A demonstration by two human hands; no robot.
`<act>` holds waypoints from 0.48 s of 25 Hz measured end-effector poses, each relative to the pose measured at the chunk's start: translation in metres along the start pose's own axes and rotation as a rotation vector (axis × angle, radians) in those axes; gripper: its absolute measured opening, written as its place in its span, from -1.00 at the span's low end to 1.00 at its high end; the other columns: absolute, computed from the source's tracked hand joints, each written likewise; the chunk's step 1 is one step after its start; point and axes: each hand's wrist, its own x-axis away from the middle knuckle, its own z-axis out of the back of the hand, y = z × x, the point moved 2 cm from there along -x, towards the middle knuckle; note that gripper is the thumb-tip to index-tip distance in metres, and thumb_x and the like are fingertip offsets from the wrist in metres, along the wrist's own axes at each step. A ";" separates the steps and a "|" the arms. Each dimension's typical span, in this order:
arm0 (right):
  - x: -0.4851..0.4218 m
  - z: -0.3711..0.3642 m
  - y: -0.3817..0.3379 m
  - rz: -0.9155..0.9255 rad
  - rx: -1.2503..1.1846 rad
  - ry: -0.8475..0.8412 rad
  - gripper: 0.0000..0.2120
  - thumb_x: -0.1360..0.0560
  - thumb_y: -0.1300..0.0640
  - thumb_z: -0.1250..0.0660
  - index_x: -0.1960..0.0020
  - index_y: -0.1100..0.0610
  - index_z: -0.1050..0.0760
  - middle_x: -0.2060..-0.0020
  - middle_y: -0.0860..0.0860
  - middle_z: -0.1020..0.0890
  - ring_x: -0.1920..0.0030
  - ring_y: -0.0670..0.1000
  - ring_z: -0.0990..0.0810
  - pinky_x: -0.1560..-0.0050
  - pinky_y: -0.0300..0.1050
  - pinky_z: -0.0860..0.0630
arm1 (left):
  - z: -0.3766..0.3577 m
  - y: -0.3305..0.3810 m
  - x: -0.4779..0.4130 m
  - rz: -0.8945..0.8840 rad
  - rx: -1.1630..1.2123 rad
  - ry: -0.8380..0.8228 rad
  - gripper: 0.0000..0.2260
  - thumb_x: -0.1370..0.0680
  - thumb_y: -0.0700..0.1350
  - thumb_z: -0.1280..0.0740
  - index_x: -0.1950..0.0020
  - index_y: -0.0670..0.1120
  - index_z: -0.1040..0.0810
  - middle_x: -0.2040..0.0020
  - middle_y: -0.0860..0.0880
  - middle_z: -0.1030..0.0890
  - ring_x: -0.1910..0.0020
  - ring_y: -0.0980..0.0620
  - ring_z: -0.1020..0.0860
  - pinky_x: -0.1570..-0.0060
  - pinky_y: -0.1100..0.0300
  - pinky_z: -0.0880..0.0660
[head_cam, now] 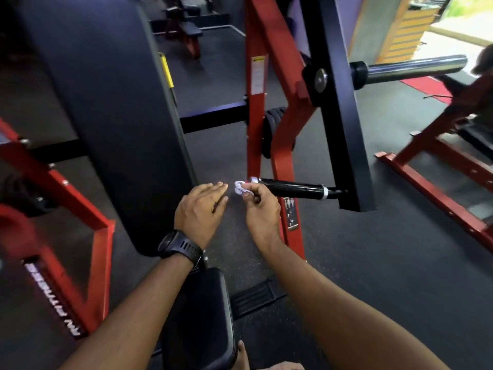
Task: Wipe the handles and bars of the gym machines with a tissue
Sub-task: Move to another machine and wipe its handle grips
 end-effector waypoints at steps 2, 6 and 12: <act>0.018 -0.009 -0.008 0.002 -0.025 -0.042 -0.85 -0.56 0.33 -0.34 -0.06 0.15 -0.61 -0.04 -0.11 -0.69 -0.08 -0.21 -0.63 -0.21 -0.20 -0.54 | 0.019 -0.002 0.021 0.070 -0.025 0.045 -0.75 -0.53 -0.09 -0.39 -0.20 -0.06 -0.66 -0.15 0.00 -0.67 -0.17 -0.04 -0.60 -0.10 -0.02 -0.56; 0.075 -0.051 -0.019 0.003 -0.022 -0.323 -0.82 -0.56 0.28 -0.32 -0.06 0.05 -0.59 0.05 -0.12 -0.68 0.04 -0.12 -0.66 -0.08 -0.07 -0.61 | 0.078 -0.014 0.080 0.279 -0.104 0.182 -0.71 -0.54 -0.03 -0.33 -0.20 -0.10 -0.66 -0.13 -0.02 -0.68 -0.15 -0.02 -0.60 -0.22 0.14 -0.47; 0.153 -0.120 -0.045 0.055 0.029 -0.614 -0.74 -0.49 0.23 -0.30 0.02 -0.03 -0.70 0.11 -0.16 -0.65 0.04 -0.13 -0.64 -0.15 -0.05 -0.55 | 0.170 -0.042 0.187 0.498 -0.351 0.275 -0.62 -0.54 0.08 -0.20 -0.18 -0.07 -0.67 -0.09 0.00 -0.69 -0.13 -0.02 -0.59 -0.11 0.05 -0.56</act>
